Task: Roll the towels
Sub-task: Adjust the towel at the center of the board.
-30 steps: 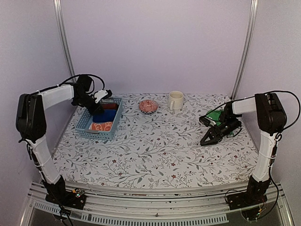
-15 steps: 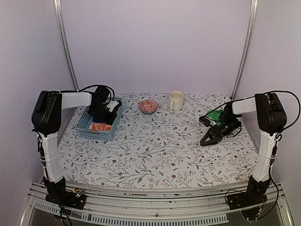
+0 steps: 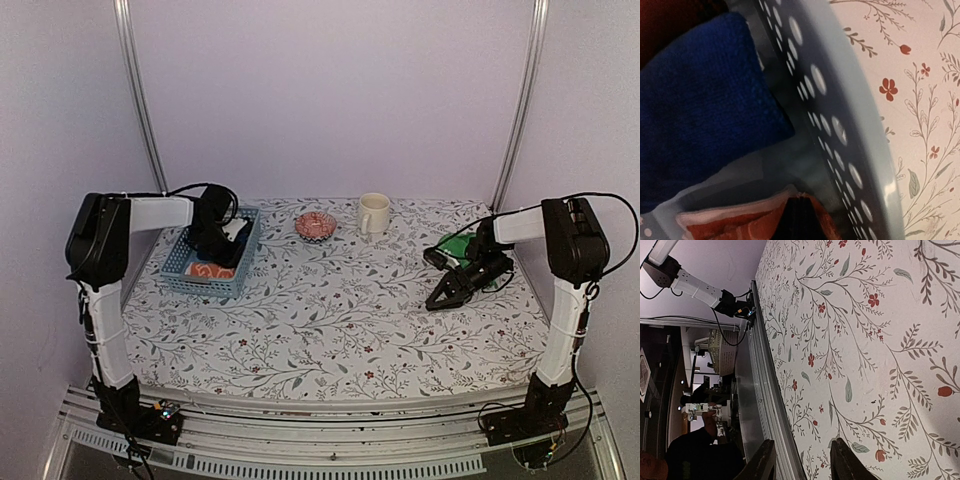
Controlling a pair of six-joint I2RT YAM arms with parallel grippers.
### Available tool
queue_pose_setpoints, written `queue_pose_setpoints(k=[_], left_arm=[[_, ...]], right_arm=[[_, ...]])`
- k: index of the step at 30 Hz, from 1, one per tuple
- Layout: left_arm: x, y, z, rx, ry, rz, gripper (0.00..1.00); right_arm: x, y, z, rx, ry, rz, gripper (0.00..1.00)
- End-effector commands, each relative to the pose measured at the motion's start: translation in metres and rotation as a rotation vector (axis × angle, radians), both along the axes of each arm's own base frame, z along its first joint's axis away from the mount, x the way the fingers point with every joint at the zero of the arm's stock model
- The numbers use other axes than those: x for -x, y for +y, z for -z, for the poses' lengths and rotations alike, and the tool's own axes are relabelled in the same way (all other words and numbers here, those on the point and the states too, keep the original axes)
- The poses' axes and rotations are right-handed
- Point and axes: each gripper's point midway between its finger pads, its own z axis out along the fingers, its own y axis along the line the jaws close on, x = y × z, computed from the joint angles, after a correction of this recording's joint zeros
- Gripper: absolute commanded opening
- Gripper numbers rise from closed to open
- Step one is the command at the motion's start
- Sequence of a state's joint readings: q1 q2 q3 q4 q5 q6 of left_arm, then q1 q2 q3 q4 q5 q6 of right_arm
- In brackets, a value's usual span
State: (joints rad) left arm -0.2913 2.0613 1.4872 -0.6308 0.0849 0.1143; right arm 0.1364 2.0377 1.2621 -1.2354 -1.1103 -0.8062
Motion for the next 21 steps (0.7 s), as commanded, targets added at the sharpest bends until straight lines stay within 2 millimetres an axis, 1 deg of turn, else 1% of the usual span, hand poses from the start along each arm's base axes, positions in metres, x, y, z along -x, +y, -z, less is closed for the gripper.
queue_pose_setpoints(k=[1,3,5,7,10,11,15,18,21], left_arm=[[0.029,0.007,-0.014,-0.007,0.055,-0.019,0.00],[0.039,0.009,-0.005,-0.005,0.096,-0.023,0.00],[0.046,0.009,0.000,0.001,0.118,-0.023,0.00],[0.048,0.010,0.002,-0.006,0.126,-0.028,0.00],[0.042,0.011,-0.003,-0.014,0.107,-0.029,0.00],[0.037,0.010,-0.021,-0.006,0.062,-0.027,0.00],[0.024,0.013,-0.061,-0.021,-0.023,-0.036,0.00],[0.019,0.015,-0.097,-0.005,-0.108,-0.043,0.00],[0.020,0.013,-0.135,0.029,-0.197,-0.041,0.00]], right_arm=[[-0.001,0.002,-0.003,-0.023,-0.030,-0.002,0.40],[-0.002,0.002,-0.003,-0.024,-0.028,-0.002,0.40],[-0.003,0.002,-0.003,-0.027,-0.028,-0.001,0.40],[-0.003,0.002,-0.004,-0.028,-0.029,-0.002,0.40],[-0.006,0.001,-0.009,-0.019,-0.069,-0.007,0.40],[-0.007,0.000,-0.011,-0.006,-0.093,-0.009,0.40],[-0.022,-0.007,-0.023,0.079,-0.215,0.004,0.40],[-0.039,-0.018,-0.043,0.158,-0.345,0.040,0.40],[-0.062,-0.034,-0.074,0.228,-0.494,0.120,0.45]])
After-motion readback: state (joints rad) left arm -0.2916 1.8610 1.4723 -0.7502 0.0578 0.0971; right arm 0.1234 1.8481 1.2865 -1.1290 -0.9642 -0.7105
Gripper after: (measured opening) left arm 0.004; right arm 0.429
